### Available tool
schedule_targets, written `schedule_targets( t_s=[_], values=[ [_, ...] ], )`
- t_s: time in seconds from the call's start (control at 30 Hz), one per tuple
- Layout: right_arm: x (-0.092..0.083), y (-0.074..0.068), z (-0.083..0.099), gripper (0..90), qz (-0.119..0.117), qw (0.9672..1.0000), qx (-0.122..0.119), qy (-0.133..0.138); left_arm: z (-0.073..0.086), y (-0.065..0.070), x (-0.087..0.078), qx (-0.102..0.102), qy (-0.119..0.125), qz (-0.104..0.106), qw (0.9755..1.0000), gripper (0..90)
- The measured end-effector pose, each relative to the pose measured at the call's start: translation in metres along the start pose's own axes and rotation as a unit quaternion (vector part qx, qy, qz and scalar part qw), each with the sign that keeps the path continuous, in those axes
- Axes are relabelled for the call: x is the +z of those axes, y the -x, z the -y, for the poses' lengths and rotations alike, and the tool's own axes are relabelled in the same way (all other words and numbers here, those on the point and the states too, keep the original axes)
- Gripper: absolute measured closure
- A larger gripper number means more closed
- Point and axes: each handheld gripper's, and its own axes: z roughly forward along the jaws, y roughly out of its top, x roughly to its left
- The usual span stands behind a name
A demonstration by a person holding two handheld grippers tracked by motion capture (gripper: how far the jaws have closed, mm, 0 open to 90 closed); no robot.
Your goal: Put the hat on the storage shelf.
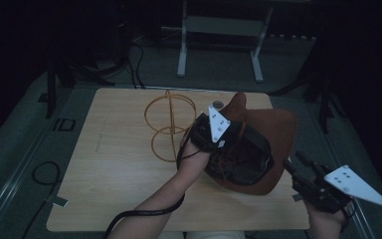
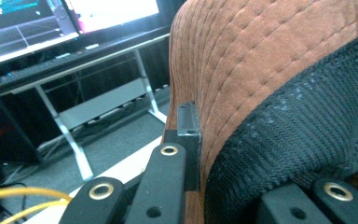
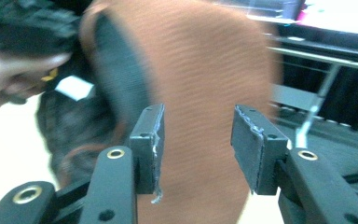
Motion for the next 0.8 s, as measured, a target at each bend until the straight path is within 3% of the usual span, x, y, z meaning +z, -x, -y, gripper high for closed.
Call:
schedule_targets(
  t_s=[0.1,0.17,0.2,0.3,0.4,0.47,0.5,0.57,0.63,0.67,0.73,0.77,0.8],
  values=[
    [-0.006,0.019,0.000,55.4,0.022,0.9996,0.014,0.003,0.009,-0.003,-0.004,0.001,0.011,0.014,0.9998,87.6],
    [-0.006,0.030,0.001,56.0,0.034,0.9993,0.018,0.000,0.015,-0.006,-0.008,0.007,0.038,0.040,0.9985,87.5],
    [-0.005,0.033,0.002,56.0,0.036,0.9991,0.020,-0.002,0.017,-0.006,-0.010,0.017,0.041,0.040,0.9982,87.5],
    [0.000,0.047,0.007,56.7,0.043,0.9986,0.031,-0.003,0.020,-0.011,-0.013,0.007,0.048,0.061,0.9970,87.4],
    [0.007,0.054,0.012,56.7,0.059,0.9976,0.034,-0.011,0.020,-0.015,-0.017,0.010,0.063,0.082,0.9946,87.5],
    [0.011,0.056,0.014,56.9,0.053,0.9980,0.034,-0.013,0.020,-0.017,-0.020,0.011,0.078,0.101,0.9918,87.4],
    [0.012,0.056,0.015,57.0,0.048,0.9982,0.033,-0.012,0.020,-0.019,-0.021,0.005,0.085,0.121,0.9890,87.4],
    [0.016,0.056,0.016,57.1,0.038,0.9987,0.030,-0.015,0.020,-0.022,-0.023,0.005,0.098,0.140,0.9853,87.4],
    [0.020,0.057,0.015,57.1,0.028,0.9990,0.031,-0.014,0.019,-0.025,-0.023,0.001,0.108,0.177,0.9782,87.3],
    [0.022,0.057,0.015,57.2,0.030,0.9990,0.030,-0.015,0.019,-0.025,-0.023,0.007,0.113,0.183,0.9767,87.3],
    [0.024,0.056,0.014,57.9,0.025,0.9991,0.031,-0.014,0.020,-0.027,-0.021,0.004,0.128,0.207,0.9698,87.2],
    [0.024,0.056,0.014,57.9,0.025,0.9991,0.031,-0.014,0.020,-0.027,-0.021,0.004,0.128,0.207,0.9698,87.2],
    [0.025,0.055,0.014,58.2,0.021,0.9992,0.033,-0.012,0.021,-0.028,-0.020,-0.007,0.144,0.228,0.9629,87.2]
  ],
)
